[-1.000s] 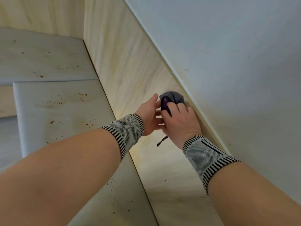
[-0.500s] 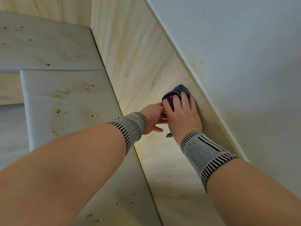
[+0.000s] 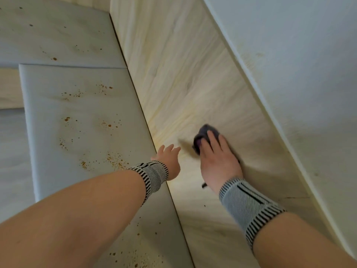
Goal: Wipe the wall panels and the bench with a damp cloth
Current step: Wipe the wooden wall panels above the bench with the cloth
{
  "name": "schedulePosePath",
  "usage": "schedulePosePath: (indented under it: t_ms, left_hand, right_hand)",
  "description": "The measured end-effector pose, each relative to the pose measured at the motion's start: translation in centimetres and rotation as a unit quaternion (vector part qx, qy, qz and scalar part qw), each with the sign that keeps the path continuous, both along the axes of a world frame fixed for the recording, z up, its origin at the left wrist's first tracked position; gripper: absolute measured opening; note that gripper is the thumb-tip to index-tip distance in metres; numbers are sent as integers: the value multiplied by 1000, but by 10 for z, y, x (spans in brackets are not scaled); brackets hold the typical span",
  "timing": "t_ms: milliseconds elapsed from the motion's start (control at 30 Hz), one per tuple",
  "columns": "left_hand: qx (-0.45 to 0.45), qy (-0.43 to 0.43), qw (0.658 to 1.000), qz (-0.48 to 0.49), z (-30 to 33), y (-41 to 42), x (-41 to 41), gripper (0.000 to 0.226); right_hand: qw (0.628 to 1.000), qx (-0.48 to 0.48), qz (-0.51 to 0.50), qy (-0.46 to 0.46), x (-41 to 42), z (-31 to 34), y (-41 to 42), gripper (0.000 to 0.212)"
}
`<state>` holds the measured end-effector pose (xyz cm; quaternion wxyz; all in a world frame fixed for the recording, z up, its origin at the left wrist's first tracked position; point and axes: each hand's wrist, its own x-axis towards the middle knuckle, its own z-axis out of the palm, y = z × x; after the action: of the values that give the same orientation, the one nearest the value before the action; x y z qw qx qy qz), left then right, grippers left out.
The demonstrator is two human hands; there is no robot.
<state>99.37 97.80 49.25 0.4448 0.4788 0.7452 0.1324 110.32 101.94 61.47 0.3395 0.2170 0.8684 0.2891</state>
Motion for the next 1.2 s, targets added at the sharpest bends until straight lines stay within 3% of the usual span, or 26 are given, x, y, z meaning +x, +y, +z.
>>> schedulePosePath:
  t_ms: [100, 300, 533, 633, 767, 1033, 1200]
  left_hand:
    - [-31, 29, 999, 4, -14, -5, 5, 69]
    - [2, 29, 999, 21, -18, 0, 5, 78]
    - [57, 5, 997, 59, -4, 37, -2, 82]
    - [57, 4, 997, 52, -13, 35, 0, 86]
    - [48, 34, 998, 26, -23, 34, -16, 92]
    - [35, 58, 998, 4, -51, 36, -12, 86]
    - [29, 47, 998, -1, -70, 29, -14, 86]
  right_hand:
    - [998, 10, -19, 53, -9, -4, 9, 66]
    - [991, -90, 14, -94, 28, -43, -13, 56]
    - [1000, 11, -4, 21, -18, -19, 16, 67]
    - [998, -58, 3, 1, 8, -43, 1, 58]
    - [988, -125, 13, -94, 29, -69, -9, 54]
    - [999, -21, -5, 43, -38, -62, 29, 61]
    - [986, -140, 12, -93, 15, -104, -4, 54]
